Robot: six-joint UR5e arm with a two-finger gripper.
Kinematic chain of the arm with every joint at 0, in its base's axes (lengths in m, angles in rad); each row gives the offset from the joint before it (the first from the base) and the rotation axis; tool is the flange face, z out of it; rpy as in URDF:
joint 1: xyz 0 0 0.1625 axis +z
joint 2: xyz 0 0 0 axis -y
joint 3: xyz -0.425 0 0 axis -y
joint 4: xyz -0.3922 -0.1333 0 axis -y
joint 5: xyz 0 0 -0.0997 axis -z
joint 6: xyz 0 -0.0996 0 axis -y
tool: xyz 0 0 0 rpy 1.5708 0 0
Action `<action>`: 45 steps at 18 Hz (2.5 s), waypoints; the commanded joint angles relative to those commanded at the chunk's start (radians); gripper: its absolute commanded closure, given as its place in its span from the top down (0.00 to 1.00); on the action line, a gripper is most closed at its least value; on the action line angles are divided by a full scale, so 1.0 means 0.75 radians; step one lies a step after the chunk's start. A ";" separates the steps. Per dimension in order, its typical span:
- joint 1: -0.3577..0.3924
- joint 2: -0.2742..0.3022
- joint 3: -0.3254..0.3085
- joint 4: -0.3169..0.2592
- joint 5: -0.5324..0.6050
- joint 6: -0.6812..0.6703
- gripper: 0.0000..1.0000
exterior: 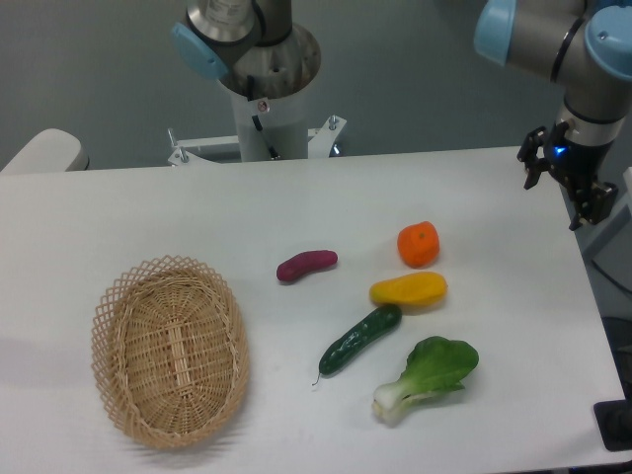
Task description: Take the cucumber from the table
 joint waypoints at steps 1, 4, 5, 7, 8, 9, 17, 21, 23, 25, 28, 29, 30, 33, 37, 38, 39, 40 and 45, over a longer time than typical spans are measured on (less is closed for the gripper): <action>-0.002 0.000 -0.004 0.002 0.002 0.002 1.00; -0.004 -0.002 0.006 -0.002 0.002 0.002 1.00; -0.006 0.000 0.006 -0.002 0.000 0.000 1.00; -0.016 -0.002 0.002 -0.002 -0.006 -0.016 1.00; -0.020 0.000 0.002 0.000 -0.008 -0.059 1.00; -0.037 -0.002 0.004 0.002 -0.008 -0.108 1.00; -0.153 0.016 -0.010 -0.006 0.014 -0.255 1.00; -0.278 0.041 -0.057 0.006 0.090 -0.433 1.00; -0.331 0.043 -0.072 0.008 0.096 -0.511 1.00; -0.376 0.049 -0.100 0.014 0.090 -0.623 1.00; -0.440 0.065 -0.155 0.055 0.080 -0.767 1.00; -0.464 0.067 -0.178 0.082 0.080 -0.799 1.00; -0.493 0.067 -0.194 0.110 0.082 -0.834 1.00; -0.560 0.051 -0.227 0.180 0.082 -0.898 1.00; -0.624 -0.012 -0.231 0.253 0.094 -1.033 1.00; -0.630 -0.022 -0.231 0.262 0.096 -1.051 1.00; -0.644 -0.035 -0.231 0.264 0.096 -1.057 1.00; -0.650 -0.047 -0.231 0.266 0.096 -1.070 1.00; -0.661 -0.112 -0.245 0.297 0.096 -1.106 1.00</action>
